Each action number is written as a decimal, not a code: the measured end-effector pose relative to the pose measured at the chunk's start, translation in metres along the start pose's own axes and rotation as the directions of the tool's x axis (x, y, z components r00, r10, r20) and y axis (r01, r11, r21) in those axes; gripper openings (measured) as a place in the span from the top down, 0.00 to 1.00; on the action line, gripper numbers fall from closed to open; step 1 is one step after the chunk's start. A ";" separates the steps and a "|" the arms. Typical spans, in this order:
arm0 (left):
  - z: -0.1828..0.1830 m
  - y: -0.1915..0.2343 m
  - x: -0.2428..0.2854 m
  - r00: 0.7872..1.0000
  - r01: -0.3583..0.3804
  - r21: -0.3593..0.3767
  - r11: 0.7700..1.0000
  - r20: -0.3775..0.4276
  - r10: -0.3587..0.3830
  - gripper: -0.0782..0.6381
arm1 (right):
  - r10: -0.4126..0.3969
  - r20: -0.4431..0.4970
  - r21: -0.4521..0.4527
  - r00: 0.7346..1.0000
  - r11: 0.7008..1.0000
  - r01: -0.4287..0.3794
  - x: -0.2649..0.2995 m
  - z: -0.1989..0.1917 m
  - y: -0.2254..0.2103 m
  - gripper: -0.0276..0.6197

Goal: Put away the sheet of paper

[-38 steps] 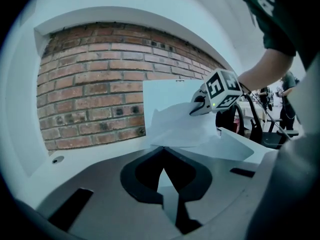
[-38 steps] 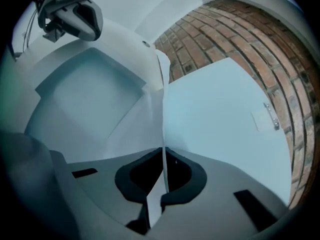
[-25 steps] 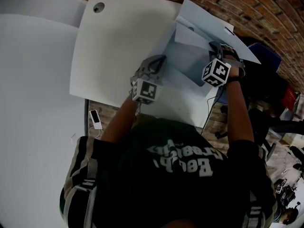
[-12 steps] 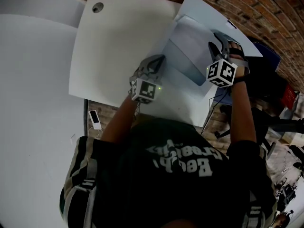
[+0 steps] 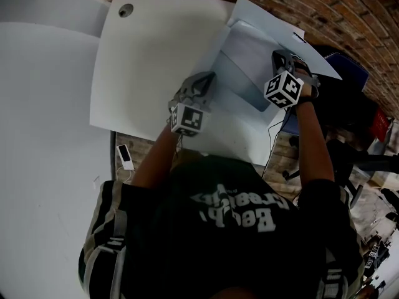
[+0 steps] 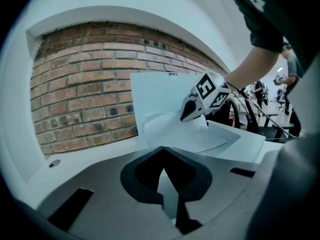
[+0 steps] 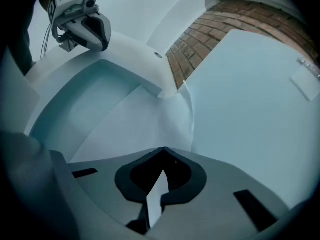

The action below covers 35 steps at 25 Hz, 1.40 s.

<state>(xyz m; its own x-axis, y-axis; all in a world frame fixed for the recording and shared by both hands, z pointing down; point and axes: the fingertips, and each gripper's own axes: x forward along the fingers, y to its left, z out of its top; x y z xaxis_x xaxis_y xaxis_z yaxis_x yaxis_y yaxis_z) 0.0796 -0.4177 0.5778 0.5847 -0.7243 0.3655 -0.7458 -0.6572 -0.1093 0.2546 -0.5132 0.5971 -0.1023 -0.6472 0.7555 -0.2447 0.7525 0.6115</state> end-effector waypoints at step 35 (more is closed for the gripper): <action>-0.008 0.004 -0.003 1.000 0.020 -0.044 0.999 -0.016 -0.020 0.89 | 0.443 0.150 -0.360 0.884 0.857 -0.369 0.011 0.052 0.132 0.97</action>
<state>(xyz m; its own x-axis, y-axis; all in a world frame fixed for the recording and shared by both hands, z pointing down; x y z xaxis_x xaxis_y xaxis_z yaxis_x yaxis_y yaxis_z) 0.0722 -0.4166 0.5841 0.5944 -0.7072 0.3827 -0.7474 -0.6615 -0.0617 0.1716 -0.4277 0.6739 -0.3431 -0.2568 0.9035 0.1753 0.9275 0.3302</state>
